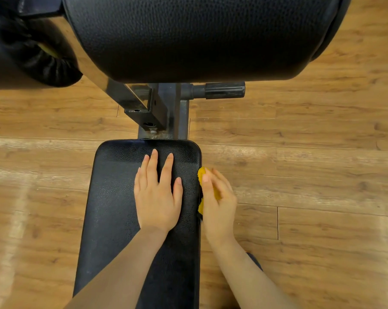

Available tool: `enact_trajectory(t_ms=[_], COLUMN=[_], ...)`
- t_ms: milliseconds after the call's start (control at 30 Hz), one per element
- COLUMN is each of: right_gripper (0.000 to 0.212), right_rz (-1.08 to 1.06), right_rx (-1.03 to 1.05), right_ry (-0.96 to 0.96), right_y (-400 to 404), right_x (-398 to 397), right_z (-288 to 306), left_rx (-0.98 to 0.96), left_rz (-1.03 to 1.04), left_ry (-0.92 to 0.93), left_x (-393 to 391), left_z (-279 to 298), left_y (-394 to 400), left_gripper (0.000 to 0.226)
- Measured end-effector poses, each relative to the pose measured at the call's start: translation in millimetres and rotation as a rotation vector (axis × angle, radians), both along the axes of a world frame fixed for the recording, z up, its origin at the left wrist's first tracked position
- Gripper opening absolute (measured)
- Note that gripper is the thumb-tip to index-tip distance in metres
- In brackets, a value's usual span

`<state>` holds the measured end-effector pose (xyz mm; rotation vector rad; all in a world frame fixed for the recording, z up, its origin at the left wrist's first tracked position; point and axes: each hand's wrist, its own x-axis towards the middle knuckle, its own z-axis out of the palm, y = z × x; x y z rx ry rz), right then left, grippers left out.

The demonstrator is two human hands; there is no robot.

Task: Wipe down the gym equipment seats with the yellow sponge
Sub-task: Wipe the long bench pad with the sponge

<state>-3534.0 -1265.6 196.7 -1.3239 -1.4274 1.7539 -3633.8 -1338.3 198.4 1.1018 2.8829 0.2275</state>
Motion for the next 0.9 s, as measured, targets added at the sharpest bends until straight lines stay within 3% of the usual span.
enact_trajectory(t_ms=[167, 400, 567, 767, 900], right_gripper=[0.037, 0.027, 0.03, 0.031, 0.034], right_rz=[-0.138, -0.033, 0.015, -0.03, 0.062], right_rx=[-0.044, 0.142, 0.13, 0.189, 0.275], right_ry=[-0.005, -0.069, -0.082, -0.085, -0.127], right_y=[16, 4, -29, 21, 31], right_x=[-37, -23, 10, -39, -52], right_z=[-17, -16, -12, -11, -12], left_rx=[-0.001, -0.002, -0.01, 0.005, 0.013], left_rz=[0.001, -0.003, 0.003, 0.0, -0.004], left_ry=[0.015, 0.007, 0.0, 0.0, 0.005], left_x=[1, 1, 0, 0, 0], left_z=[0, 0, 1, 0, -1], left_y=[0, 0, 0, 0, 0], left_gripper=[0.054, 0.054, 0.055, 0.054, 0.054])
